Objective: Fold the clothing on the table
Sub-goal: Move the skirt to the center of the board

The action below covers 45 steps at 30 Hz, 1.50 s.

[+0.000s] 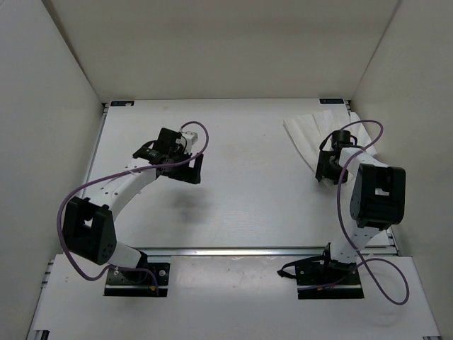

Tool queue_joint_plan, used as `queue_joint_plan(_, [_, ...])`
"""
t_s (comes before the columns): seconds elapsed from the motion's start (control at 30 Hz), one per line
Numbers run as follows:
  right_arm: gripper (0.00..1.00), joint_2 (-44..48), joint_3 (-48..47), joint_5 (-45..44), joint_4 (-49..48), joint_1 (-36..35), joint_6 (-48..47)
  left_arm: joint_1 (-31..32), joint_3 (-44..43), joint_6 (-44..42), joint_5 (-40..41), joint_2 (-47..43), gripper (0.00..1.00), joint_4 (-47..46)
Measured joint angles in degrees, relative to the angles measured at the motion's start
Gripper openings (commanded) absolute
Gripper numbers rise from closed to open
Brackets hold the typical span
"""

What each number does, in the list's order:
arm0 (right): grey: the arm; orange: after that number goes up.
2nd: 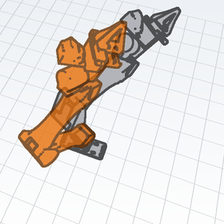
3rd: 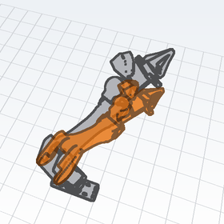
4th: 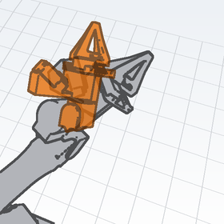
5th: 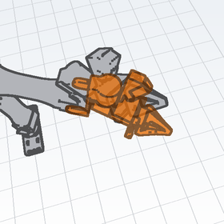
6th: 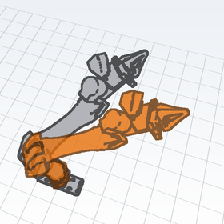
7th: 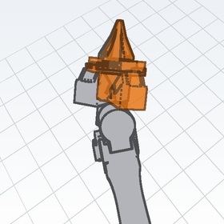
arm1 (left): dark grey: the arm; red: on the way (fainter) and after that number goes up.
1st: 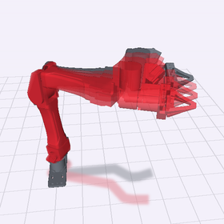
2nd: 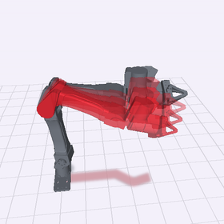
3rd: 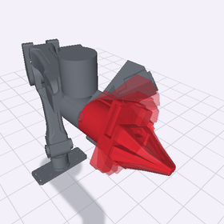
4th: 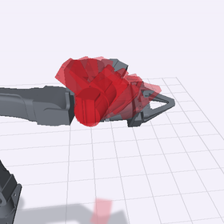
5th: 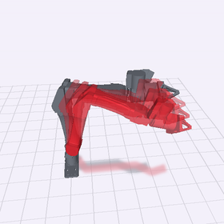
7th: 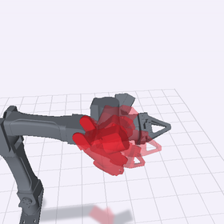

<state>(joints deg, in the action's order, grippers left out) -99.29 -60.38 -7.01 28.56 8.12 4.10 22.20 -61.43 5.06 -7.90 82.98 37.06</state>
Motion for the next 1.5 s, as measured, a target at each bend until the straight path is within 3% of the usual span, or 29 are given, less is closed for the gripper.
queue_joint_plan(0.07, [0.04, -0.3, 0.0, 0.6, -0.6, 0.2, 0.2, 0.1, 0.1, -0.1, 0.0, 0.0, 0.99, 0.0])
queue_joint_plan(0.1, [0.00, -0.6, 0.0, 0.9, -1.0, 0.4, 0.3, 0.1, 0.1, -0.1, 0.0, 0.0, 0.98, 0.0])
queue_joint_plan(0.33, [0.00, -0.7, -1.0, 6.3, -0.8, 2.2, 2.0, -0.2, 0.2, -0.1, 0.0, -0.6, 0.99, 0.2])
queue_joint_plan(0.43, [0.00, -0.4, -2.7, 8.5, 0.4, -0.5, 3.2, -0.9, 0.2, -0.1, -0.1, -1.1, 0.99, 0.2])
queue_joint_plan(0.6, [0.00, 3.1, -10.7, 14.0, 3.1, -16.5, 6.2, -3.2, 0.2, -0.1, 0.8, -1.7, 0.99, 0.3])
queue_joint_plan(0.73, [0.01, 4.0, -25.7, 19.4, 1.7, -30.3, 9.0, -6.3, -1.0, 2.1, 3.8, -3.7, 0.99, 1.4])
queue_joint_plan(0.83, [0.01, 4.7, -36.8, 24.6, -0.8, -36.4, 11.0, -10.7, -5.0, 4.9, 7.0, -6.4, 0.99, 2.9])
queue_joint_plan(0.93, [0.00, 10.4, -36.4, 29.4, -6.6, -35.0, 13.6, -11.4, -11.3, 6.0, 11.6, -8.7, 0.98, 3.7])
queue_joint_plan(1.03, [0.00, 19.8, -24.5, 35.0, -15.4, -26.2, 17.7, -9.6, -16.1, 6.4, 12.2, -10.6, 0.99, 3.1])
queue_joint_plan(1.07, [0.04, 22.0, -19.8, 36.3, -18.1, -22.9, 19.0, -8.9, -16.6, 6.5, 12.2, -11.4, 0.99, 2.7])
queue_joint_plan(1.1, [0.31, 23.5, -15.4, 37.1, -20.0, -19.8, 19.9, -8.4, -16.4, 6.6, 12.0, -12.4, 0.98, 2.4])
queue_joint_plan(1.13, [0.44, 24.4, -11.5, 37.1, -21.0, -17.4, 20.8, -8.1, -16.0, 6.6, 11.8, -13.2, 0.99, 2.3])
queue_joint_plan(1.17, [0.71, 24.4, -7.7, 36.9, -22.3, -16.3, 20.7, -7.9, -15.3, 6.7, 11.5, -13.9, 0.99, 2.1])
queue_joint_plan(1.2, [0.79, 23.9, -3.9, 36.6, -22.6, -16.1, 20.9, -7.8, -14.4, 6.8, 11.2, -14.5, 0.99, 1.7])
queue_joint_plan(1.33, [1.00, 22.6, 11.0, 36.3, -20.5, -16.5, 20.7, -7.2, -11.1, 6.8, 9.9, -14.9, 0.99, 1.8])
queue_joint_plan(1.5, [0.99, 26.8, 17.7, 34.4, -13.7, -13.4, 19.8, -3.8, -7.5, 6.1, 9.6, -14.8, 0.99, 1.1])
